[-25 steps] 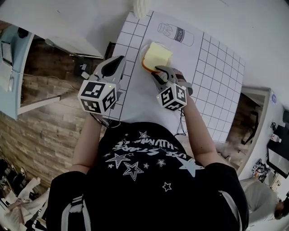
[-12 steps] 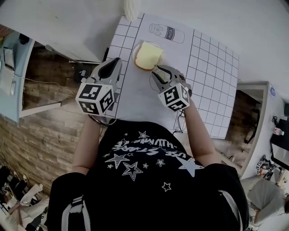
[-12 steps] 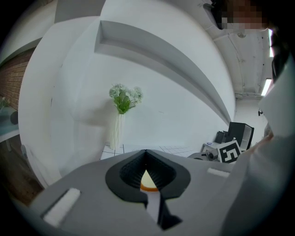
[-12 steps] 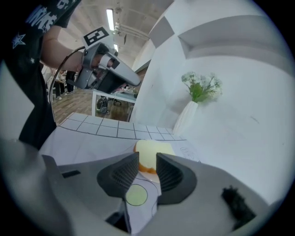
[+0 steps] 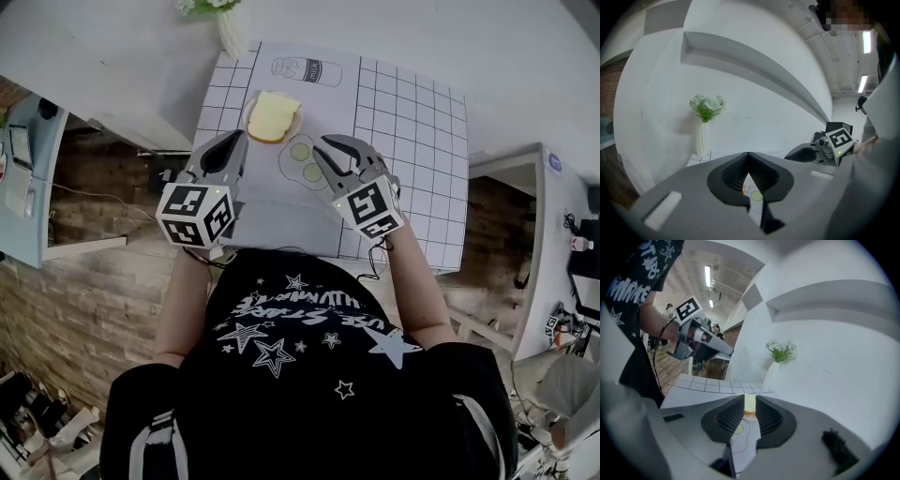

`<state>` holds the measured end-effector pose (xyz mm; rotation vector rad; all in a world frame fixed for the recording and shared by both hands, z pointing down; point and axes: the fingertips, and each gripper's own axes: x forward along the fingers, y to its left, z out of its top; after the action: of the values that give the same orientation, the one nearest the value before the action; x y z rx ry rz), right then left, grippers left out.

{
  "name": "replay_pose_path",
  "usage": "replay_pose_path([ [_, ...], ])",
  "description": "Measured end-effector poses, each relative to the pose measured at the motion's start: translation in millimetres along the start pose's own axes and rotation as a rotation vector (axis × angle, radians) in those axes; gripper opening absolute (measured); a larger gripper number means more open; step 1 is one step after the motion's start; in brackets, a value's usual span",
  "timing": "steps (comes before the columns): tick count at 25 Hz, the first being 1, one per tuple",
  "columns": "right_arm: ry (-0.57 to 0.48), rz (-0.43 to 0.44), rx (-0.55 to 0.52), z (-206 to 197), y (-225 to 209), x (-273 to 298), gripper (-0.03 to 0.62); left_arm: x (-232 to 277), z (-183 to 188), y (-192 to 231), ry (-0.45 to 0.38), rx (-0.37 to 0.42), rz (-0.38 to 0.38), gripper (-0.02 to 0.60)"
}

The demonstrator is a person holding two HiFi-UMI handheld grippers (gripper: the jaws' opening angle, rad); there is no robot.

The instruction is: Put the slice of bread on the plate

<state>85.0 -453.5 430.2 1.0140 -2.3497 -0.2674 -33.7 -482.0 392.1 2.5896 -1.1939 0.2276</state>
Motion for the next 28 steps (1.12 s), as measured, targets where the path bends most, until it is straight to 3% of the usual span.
replay_pose_path([
  [6,-0.034,-0.052,0.031,-11.2,-2.1,-59.8,0.057,-2.8,-1.2,-48.9,-0.001,0.023,-0.006,0.009],
  [18,-0.116,-0.041,0.144,-49.4,12.7,-149.6,0.014,-14.9,-50.1,-151.3,0.038,0.017,-0.020,0.009],
  [22,-0.139,-0.072,0.192,-57.1,6.1,-160.2,0.014,-18.5,-52.1,-164.9,0.040,0.024,-0.028,0.009],
  [28,-0.130,-0.092,0.179,-58.7,16.9,-166.0,0.014,-30.7,-60.6,-172.3,0.056,0.033,-0.049,0.009],
])
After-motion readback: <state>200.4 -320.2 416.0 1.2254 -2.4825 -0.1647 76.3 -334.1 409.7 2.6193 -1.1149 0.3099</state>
